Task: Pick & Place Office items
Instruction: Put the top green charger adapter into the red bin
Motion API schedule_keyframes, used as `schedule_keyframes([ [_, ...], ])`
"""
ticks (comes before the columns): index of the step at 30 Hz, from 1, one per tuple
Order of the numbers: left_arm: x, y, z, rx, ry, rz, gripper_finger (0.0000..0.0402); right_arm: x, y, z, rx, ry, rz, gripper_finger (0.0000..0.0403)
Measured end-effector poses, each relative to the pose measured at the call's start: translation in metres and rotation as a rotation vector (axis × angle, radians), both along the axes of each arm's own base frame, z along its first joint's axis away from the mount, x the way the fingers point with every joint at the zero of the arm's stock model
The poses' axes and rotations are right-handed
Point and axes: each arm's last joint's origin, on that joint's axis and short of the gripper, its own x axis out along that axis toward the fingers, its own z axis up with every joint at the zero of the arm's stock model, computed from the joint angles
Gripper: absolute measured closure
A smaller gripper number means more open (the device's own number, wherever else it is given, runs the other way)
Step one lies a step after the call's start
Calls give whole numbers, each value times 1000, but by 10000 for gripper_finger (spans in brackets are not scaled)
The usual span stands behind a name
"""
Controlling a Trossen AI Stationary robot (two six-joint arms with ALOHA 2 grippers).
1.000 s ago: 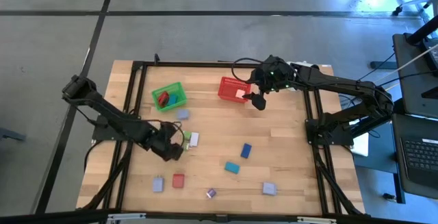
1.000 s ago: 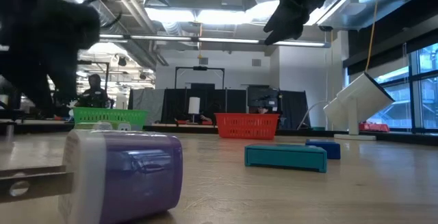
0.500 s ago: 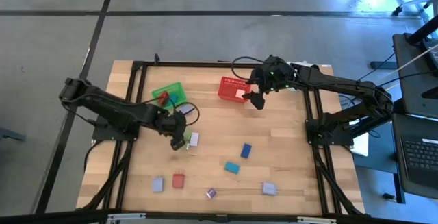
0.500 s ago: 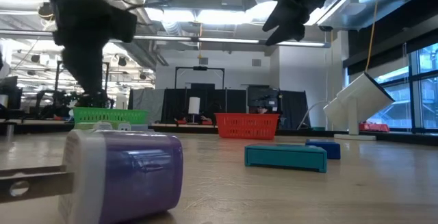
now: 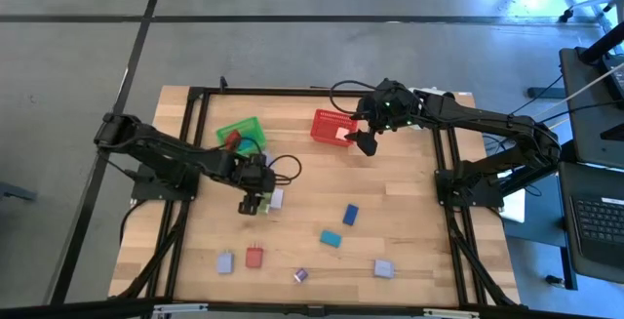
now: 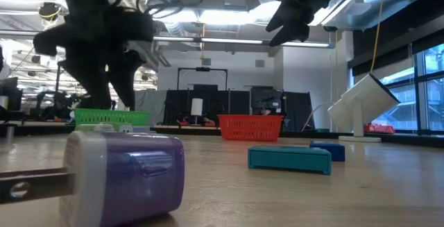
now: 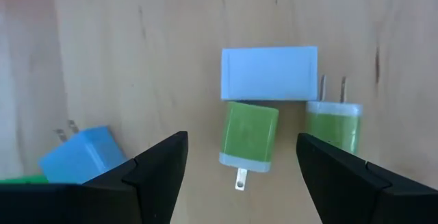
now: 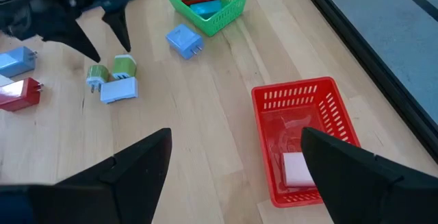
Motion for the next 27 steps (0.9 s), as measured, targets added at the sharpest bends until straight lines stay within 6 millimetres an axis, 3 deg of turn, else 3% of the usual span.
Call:
schedule_keyframes([
  [10, 14, 3, -33, -12, 117, -29, 139, 0, 0, 0, -1, 0, 1, 76],
  [15, 16, 6, -42, -21, 154, -8, 189, 0, 0, 0, -1, 0, 1, 76],
  [19, 15, 6, -39, -44, 144, 7, 255, 0, 0, 0, -1, 0, 1, 76],
  [23, 14, 13, -28, -79, 96, 88, 256, 0, 0, 0, 3, 0, -3, 76],
  [27, 9, 24, -4, -102, -29, 196, 256, 0, 0, 0, 28, -8, -26, 76],
])
